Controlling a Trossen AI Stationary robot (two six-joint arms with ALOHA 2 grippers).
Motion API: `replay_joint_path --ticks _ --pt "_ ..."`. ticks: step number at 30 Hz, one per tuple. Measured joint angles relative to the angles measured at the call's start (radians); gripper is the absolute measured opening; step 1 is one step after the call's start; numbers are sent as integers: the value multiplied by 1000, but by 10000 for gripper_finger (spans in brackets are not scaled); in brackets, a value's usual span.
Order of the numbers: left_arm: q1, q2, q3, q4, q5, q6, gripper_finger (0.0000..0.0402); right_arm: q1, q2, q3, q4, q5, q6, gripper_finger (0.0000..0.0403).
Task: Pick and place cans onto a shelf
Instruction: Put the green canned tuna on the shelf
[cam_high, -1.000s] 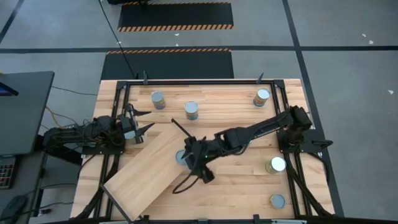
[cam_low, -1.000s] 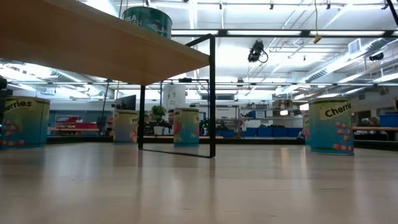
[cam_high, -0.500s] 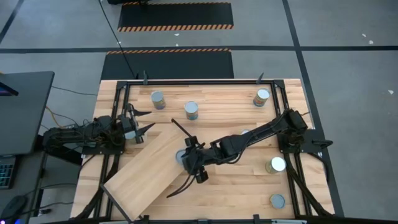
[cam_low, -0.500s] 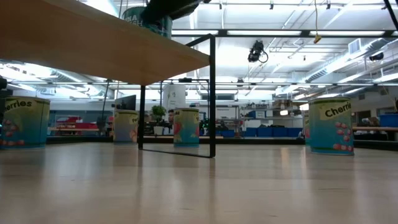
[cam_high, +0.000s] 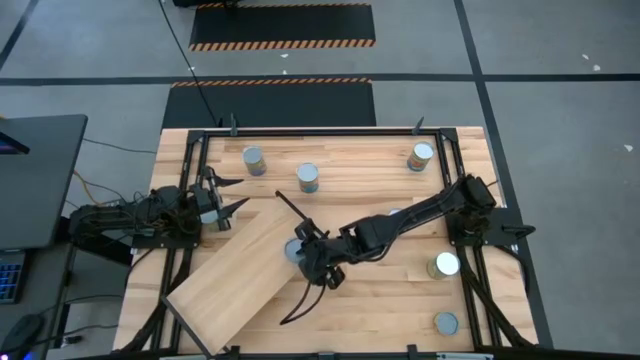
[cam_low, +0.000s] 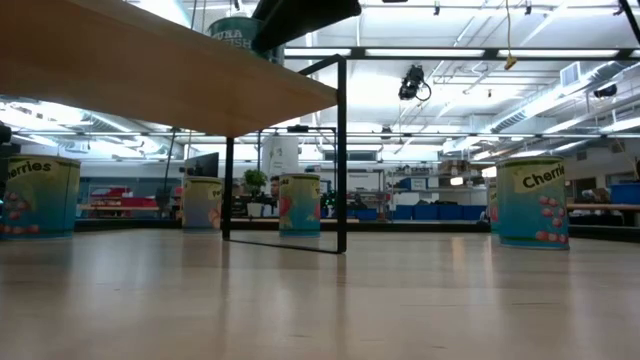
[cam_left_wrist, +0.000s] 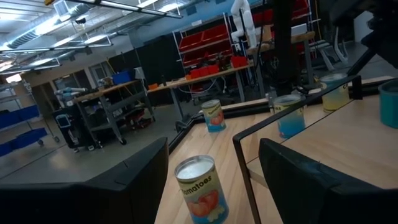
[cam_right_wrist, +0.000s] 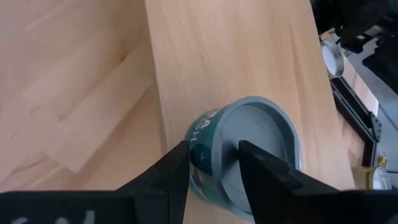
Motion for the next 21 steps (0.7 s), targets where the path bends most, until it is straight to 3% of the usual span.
replay_joint_path --ticks 21 --pt "0 0 0 0 0 0 256 -23 -29 -1 -50 15 -40 145"
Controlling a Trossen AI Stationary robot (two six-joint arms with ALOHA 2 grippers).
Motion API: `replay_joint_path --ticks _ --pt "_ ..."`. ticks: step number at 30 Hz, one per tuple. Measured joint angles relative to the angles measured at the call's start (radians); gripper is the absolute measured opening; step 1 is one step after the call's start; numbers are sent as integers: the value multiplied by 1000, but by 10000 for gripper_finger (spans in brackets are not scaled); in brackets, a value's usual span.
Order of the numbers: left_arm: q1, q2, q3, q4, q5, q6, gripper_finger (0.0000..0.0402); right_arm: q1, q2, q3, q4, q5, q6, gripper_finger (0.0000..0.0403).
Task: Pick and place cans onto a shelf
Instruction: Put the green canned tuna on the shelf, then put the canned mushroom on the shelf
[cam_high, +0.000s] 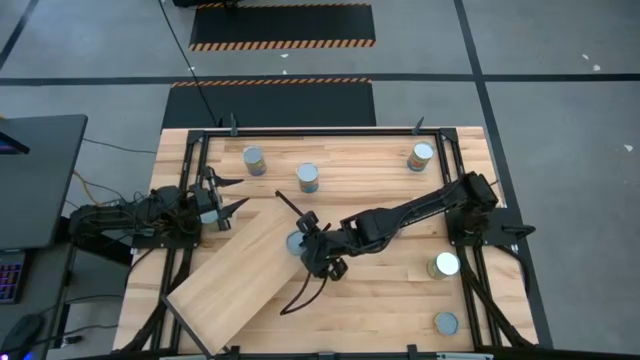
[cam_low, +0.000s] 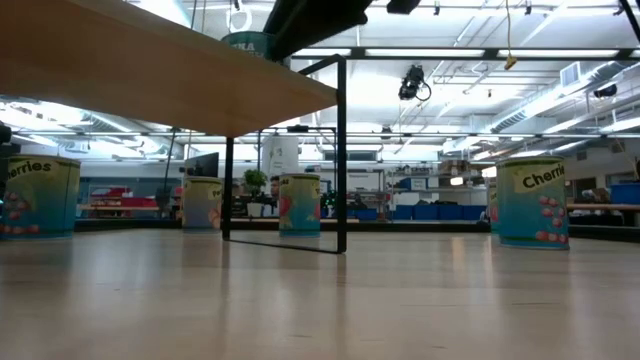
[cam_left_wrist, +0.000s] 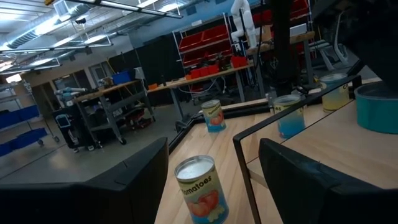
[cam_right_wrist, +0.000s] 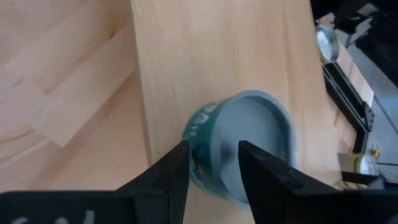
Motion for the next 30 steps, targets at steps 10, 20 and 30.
replay_joint_path --ticks 10,20,30 --pt "0 0 0 0 0 0 256 31 -43 0 39 -1 36 144" --pt "0 0 1 1 0 0 256 96 -177 -29 34 -83 251 140" --pt "0 0 1 6 7 -27 256 203 -414 -415 315 -75 481 139"
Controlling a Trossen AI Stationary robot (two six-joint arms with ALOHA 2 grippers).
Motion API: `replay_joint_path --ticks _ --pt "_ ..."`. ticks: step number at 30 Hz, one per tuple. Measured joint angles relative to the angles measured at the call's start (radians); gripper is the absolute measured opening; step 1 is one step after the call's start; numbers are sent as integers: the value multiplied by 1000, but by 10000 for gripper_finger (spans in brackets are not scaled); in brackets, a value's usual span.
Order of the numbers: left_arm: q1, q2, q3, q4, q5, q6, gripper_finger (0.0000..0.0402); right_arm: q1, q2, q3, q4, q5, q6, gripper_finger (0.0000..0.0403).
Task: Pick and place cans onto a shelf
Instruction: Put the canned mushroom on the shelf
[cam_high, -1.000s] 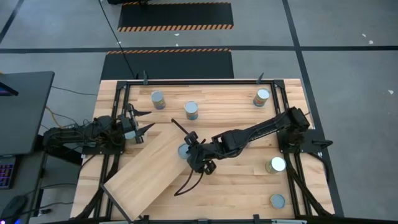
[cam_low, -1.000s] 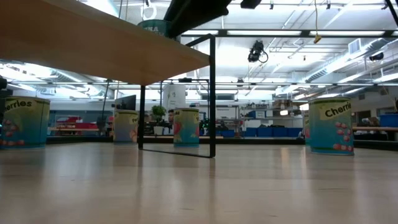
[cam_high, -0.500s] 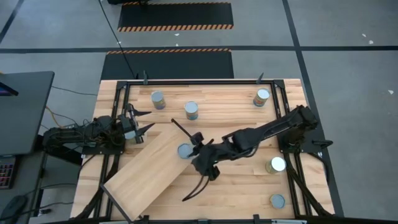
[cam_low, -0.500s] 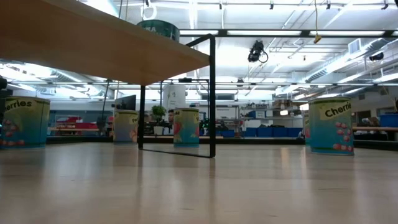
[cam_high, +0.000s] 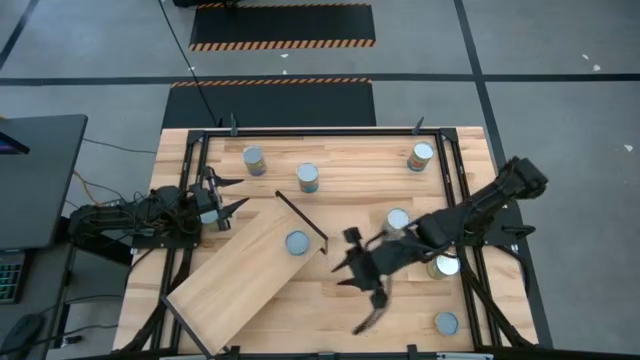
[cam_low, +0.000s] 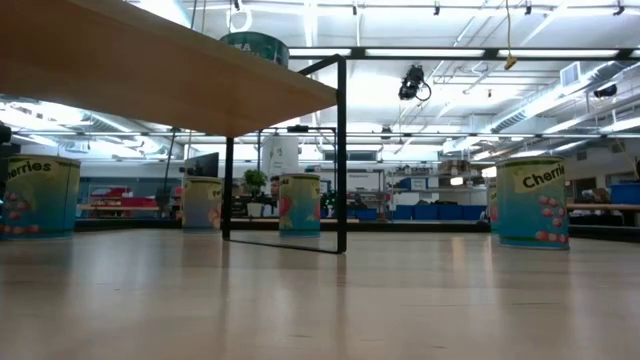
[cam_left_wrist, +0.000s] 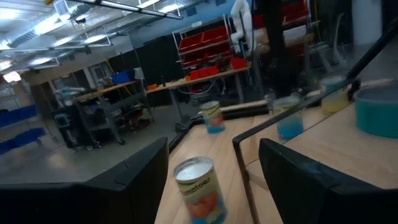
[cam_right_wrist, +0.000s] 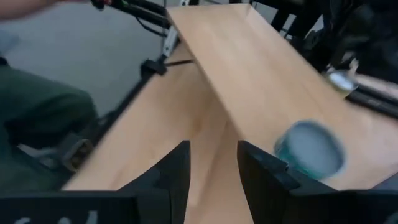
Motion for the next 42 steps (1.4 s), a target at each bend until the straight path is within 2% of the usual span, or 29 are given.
replay_joint_path --ticks 5,8,16,21,25,27,29,32,35,40,42 --pt "-1 0 0 30 64 -419 256 55 -151 -188 79 87 121 139" --pt "-1 0 0 53 64 -548 256 75 -220 -298 117 152 184 139" --pt "-1 0 1 51 56 -568 256 84 -339 -585 405 168 196 139" --pt "0 0 1 59 12 -579 256 56 -393 -639 381 178 216 139" --pt "0 0 1 136 71 -551 256 54 -455 -639 307 -3 224 138" --pt "-1 0 1 185 95 -514 256 54 -482 -624 233 4 316 136" --pt "-1 0 1 223 97 -483 256 52 -476 -563 30 25 405 132" --pt "-1 0 0 258 82 -466 256 55 -402 -448 -267 29 591 127" --pt "-1 0 0 274 92 -468 256 94 -308 -316 -368 5 731 126" --pt "-1 0 0 272 252 -436 256 140 -114 -123 -597 -33 921 121" --pt "-1 0 0 278 285 -461 256 163 -45 -68 -711 -103 995 121"
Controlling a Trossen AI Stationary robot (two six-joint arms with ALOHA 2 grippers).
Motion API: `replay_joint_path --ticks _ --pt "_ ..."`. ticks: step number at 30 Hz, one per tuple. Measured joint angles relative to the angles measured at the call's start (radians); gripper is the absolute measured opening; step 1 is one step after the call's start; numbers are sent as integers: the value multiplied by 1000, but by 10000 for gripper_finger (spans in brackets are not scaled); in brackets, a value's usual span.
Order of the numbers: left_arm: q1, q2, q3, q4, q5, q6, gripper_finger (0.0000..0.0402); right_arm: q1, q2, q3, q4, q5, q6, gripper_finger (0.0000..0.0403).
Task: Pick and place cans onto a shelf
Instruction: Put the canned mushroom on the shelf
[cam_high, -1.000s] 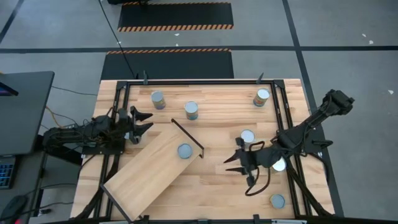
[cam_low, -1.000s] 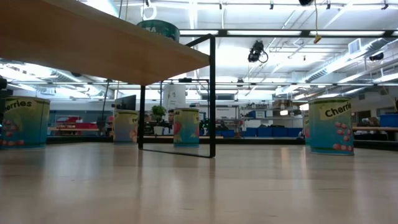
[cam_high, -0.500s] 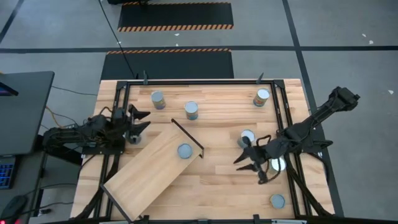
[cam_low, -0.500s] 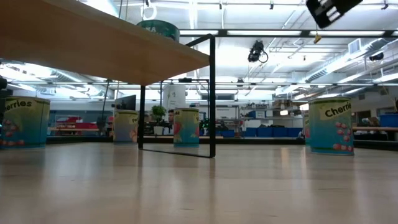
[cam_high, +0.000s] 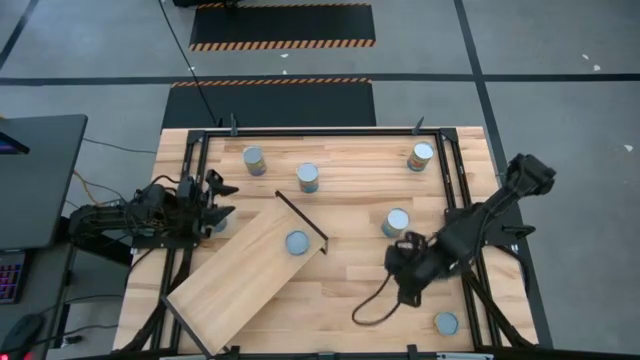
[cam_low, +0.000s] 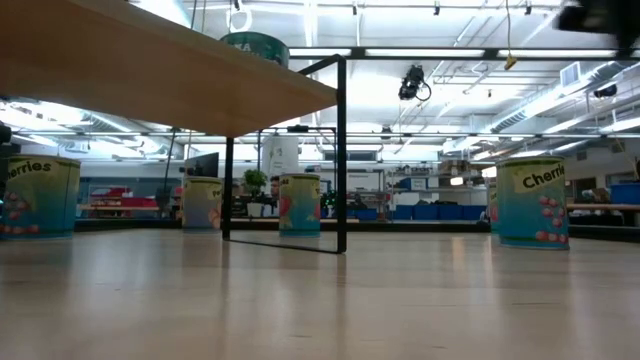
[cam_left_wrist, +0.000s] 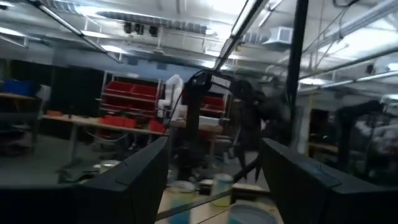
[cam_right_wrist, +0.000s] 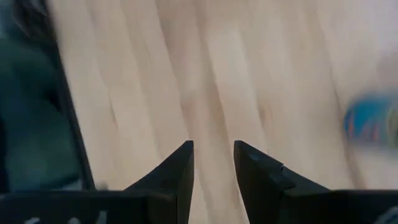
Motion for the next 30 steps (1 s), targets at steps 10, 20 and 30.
replay_joint_path --ticks 10,20,30 --pt "1 0 0 -13 -10 -79 256 217 239 45 -71 -384 493 169" --pt "1 0 0 -17 -15 -87 256 353 375 45 33 -439 618 326" --pt "1 0 0 -14 -29 -80 256 332 406 44 -31 -440 443 384"
